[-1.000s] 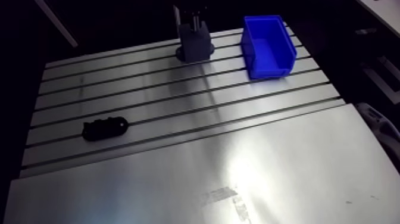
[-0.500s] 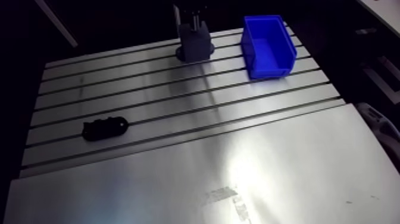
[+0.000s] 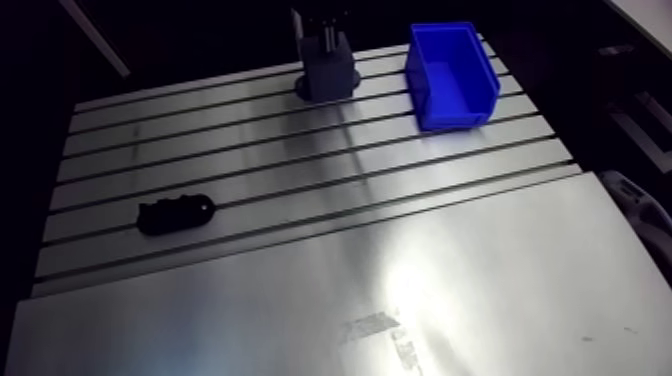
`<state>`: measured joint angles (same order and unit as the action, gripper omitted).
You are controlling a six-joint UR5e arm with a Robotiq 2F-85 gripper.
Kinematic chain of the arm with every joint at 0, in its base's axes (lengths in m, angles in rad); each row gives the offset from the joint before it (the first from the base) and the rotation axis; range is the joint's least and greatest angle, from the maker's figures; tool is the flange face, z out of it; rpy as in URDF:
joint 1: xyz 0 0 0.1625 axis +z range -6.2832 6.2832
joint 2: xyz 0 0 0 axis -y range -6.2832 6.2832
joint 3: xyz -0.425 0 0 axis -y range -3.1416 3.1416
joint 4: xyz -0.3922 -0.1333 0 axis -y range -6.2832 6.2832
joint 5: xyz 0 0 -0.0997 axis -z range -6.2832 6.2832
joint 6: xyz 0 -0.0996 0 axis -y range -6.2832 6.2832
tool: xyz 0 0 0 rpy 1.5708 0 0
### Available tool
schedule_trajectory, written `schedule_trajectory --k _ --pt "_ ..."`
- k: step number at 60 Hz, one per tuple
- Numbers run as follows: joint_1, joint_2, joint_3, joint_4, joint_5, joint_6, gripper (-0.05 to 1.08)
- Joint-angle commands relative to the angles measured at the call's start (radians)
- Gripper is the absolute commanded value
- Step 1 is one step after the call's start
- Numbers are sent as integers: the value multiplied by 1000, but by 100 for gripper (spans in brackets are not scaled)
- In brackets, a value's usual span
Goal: Pick up the M10 bolt and insert it into the hex recess until seated.
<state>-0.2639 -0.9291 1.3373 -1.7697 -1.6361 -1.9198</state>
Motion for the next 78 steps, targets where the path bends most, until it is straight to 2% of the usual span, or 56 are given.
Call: schedule_trajectory --k 1,78 --pt "0 4 -1 -1 0 0 108" --pt "2 7 -6 0 -1 -14 108"
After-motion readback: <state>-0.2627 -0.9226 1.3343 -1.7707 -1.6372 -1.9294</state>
